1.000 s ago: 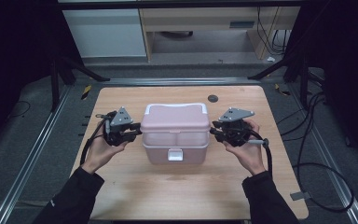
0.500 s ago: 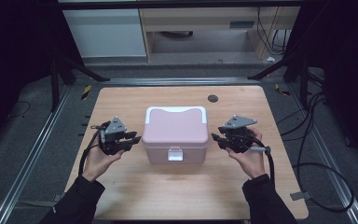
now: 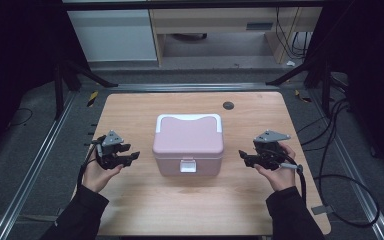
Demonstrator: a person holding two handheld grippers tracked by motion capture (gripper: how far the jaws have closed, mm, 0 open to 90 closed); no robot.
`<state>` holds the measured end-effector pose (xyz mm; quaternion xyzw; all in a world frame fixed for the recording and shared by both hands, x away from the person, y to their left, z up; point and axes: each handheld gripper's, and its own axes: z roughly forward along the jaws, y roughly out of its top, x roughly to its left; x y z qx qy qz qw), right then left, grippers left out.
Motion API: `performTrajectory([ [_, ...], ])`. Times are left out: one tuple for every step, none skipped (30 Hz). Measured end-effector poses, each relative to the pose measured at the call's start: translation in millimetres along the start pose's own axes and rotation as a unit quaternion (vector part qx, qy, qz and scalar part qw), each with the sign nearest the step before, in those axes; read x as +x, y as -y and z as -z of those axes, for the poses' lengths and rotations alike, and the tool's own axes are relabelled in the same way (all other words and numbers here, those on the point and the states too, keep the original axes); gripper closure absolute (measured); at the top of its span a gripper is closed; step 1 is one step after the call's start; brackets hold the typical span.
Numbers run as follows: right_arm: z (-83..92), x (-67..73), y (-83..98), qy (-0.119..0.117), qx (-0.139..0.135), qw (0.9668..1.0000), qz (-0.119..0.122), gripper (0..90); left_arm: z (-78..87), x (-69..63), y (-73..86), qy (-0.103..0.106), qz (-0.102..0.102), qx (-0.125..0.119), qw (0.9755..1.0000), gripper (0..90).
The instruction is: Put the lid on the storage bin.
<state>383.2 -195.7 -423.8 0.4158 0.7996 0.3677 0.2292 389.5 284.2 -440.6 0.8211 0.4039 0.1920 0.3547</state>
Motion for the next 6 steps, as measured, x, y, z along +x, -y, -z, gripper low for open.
performTrajectory([
  [0.4,-1.4,2.8,0.002,0.001,1.0000,-0.004,33.0,-2.3,2.2,2.8,-0.001,0.001,0.004,1.0000,47.5],
  [0.8,-3.1,5.7,0.003,0.003,0.9999,-0.009,32.5,-4.3,4.5,5.7,-0.003,0.005,0.009,0.9999,46.9],
  [1.0,-5.3,9.1,0.006,0.005,0.9999,-0.014,32.1,-6.2,6.8,8.5,-0.006,0.009,0.014,0.9998,45.9],
  [1.2,-7.5,12.7,0.011,0.007,0.9998,-0.018,31.8,-7.9,9.2,11.4,-0.009,0.013,0.018,0.9997,45.0],
  [1.5,-9.7,16.6,0.013,0.012,0.9996,-0.022,31.2,-9.3,11.4,14.5,-0.011,0.017,0.021,0.9996,44.4],
  [1.8,-12.1,20.8,0.016,0.016,0.9994,-0.026,31.1,-10.5,13.6,17.5,-0.013,0.021,0.026,0.9994,43.7],
])
